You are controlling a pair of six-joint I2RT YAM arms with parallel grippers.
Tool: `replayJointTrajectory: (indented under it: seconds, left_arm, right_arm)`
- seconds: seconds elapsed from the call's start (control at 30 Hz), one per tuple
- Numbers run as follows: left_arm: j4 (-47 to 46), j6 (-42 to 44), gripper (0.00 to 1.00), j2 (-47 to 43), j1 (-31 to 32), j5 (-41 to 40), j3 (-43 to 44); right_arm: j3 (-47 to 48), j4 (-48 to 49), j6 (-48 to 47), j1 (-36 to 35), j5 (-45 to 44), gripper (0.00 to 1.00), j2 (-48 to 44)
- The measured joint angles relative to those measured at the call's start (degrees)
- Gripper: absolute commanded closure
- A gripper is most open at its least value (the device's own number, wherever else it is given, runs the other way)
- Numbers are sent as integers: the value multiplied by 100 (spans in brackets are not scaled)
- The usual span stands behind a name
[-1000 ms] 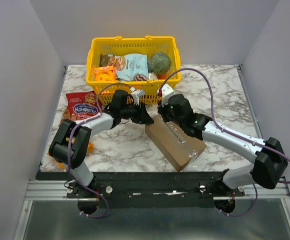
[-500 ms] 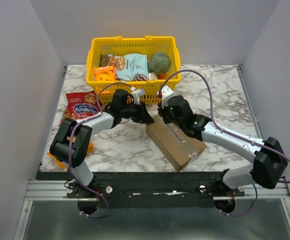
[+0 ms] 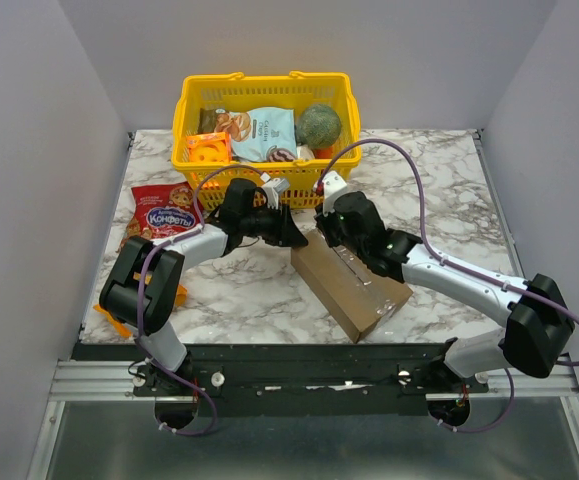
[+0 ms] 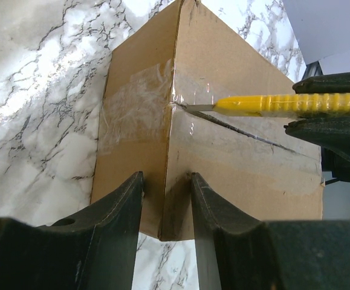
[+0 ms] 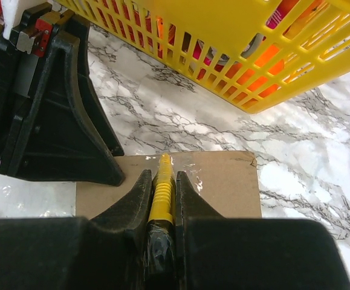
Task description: Unpack the express box
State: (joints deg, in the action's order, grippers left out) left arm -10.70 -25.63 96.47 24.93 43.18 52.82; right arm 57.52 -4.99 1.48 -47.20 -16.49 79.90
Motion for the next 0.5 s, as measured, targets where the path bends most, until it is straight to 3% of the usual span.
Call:
replayJointTrajectory:
  seconds: [0.5]
  left_arm:
    - [-26, -17, 56, 31, -7, 22, 17]
  right_arm:
    - [2, 236, -57, 0, -90, 100, 22]
